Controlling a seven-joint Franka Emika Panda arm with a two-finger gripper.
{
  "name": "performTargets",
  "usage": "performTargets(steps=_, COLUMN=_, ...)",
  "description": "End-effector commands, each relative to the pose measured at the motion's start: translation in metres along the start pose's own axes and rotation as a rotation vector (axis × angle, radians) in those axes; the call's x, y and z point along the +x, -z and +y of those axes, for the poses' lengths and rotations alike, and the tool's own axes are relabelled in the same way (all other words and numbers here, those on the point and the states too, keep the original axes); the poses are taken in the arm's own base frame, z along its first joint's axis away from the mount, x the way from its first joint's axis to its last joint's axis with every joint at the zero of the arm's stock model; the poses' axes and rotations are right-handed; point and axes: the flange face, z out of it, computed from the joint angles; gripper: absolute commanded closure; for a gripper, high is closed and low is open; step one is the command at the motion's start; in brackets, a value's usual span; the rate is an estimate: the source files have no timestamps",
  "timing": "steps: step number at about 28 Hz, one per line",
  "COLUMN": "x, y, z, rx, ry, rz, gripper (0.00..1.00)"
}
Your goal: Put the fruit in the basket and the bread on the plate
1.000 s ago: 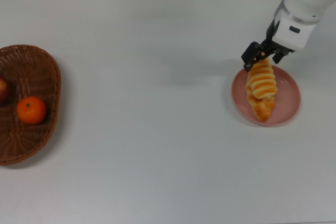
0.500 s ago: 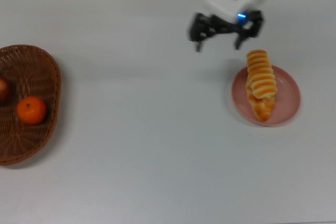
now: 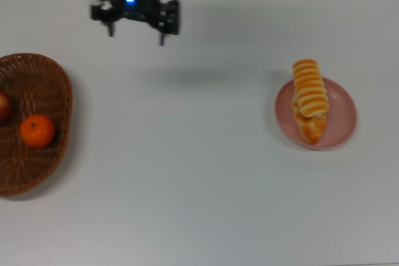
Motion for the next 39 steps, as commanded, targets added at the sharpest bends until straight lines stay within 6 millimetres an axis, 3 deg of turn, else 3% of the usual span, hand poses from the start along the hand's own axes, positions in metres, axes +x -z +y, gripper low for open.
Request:
performTargets(steps=1, x=-0.005, y=-0.006, z=0.054, rx=0.069, ry=-0.012, rz=-0.037, gripper=0.0)
performTargets(steps=3, x=-0.004, y=-0.008, z=0.076, rx=0.104, ry=-0.016, rz=-0.032, gripper=0.0)
performTargets(steps=12, x=-0.003, y=-0.011, z=0.099, rx=0.115, ry=0.002, rz=-0.027, gripper=0.0)
performTargets(steps=32, x=-0.004, y=-0.018, z=0.091, rx=0.114, ry=0.016, rz=-0.051, gripper=0.0)
performTargets(steps=39, x=-0.003, y=-0.013, z=0.098, rx=0.11, ry=0.007, rz=-0.034, gripper=0.0)
